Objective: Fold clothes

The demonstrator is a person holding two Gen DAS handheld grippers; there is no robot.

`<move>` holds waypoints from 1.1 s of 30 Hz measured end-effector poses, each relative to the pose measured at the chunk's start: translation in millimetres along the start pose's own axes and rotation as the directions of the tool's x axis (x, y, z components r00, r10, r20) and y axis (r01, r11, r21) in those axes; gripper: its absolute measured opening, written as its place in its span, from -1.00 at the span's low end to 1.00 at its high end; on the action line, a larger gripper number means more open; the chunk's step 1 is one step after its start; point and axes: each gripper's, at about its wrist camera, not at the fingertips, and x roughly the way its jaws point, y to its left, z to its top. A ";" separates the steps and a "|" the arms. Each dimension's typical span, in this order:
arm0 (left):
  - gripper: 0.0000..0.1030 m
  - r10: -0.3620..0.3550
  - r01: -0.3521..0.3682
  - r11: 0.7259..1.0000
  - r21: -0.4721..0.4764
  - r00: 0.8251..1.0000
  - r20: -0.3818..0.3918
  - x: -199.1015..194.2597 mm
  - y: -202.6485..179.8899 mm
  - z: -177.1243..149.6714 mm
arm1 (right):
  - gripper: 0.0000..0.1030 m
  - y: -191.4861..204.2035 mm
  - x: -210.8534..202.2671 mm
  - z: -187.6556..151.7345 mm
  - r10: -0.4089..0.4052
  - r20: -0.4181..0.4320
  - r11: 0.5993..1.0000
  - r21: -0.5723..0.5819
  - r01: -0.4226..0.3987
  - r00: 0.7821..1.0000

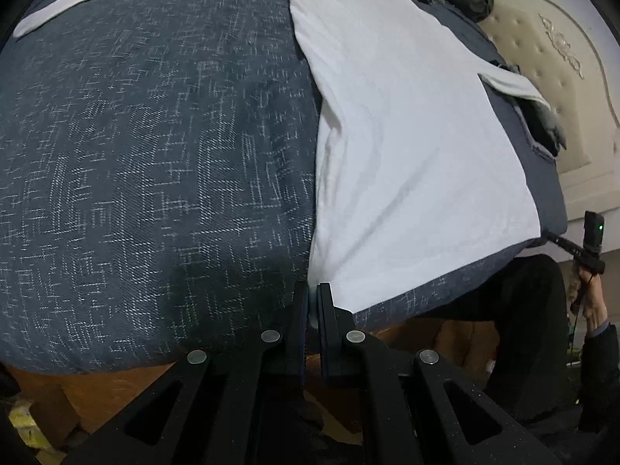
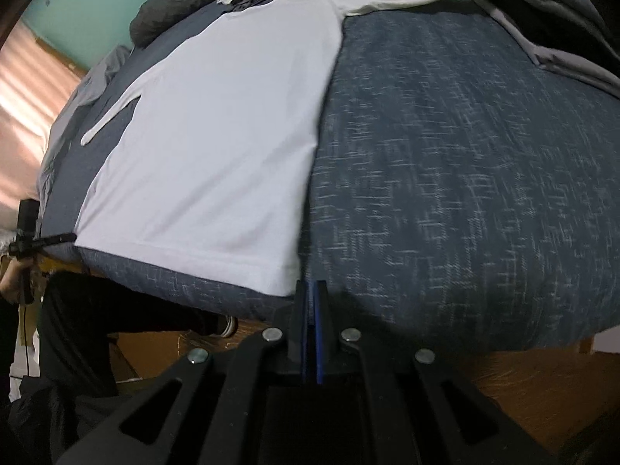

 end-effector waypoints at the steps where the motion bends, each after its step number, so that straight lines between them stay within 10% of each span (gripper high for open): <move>1: -0.91 0.003 -0.003 1.000 0.000 1.000 -0.001 0.1 0.2 -0.1 | -0.96 -1.5 -1.8 -0.6 0.001 0.005 1.000 0.003 -0.001 1.000; 11: -0.91 0.002 -0.002 1.000 -0.018 1.000 -0.007 5.8 -0.2 0.5 | -0.88 0.7 -6.2 18.0 0.046 0.034 0.997 0.064 -0.048 0.998; 15: -0.91 -0.006 0.006 1.000 -0.023 1.000 -0.002 4.1 2.5 0.9 | -0.26 -0.2 7.8 25.4 0.083 0.007 0.992 0.099 -0.083 0.997; 21: -0.91 -0.007 0.007 1.000 -0.017 1.000 0.005 0.8 -1.1 3.9 | -0.27 10.1 26.4 32.9 0.101 -0.052 0.991 0.095 -0.096 0.994; 24: -0.91 -0.004 0.004 1.000 -0.014 1.000 0.008 5.6 -11.2 10.1 | -0.93 13.7 32.6 32.4 0.055 -0.080 0.996 0.077 -0.049 0.995; 33: -0.91 0.005 -0.005 1.000 -0.012 1.000 -0.013 16.8 -26.4 19.8 | -0.95 19.3 7.1 29.9 -0.024 -0.063 1.000 0.003 0.024 0.998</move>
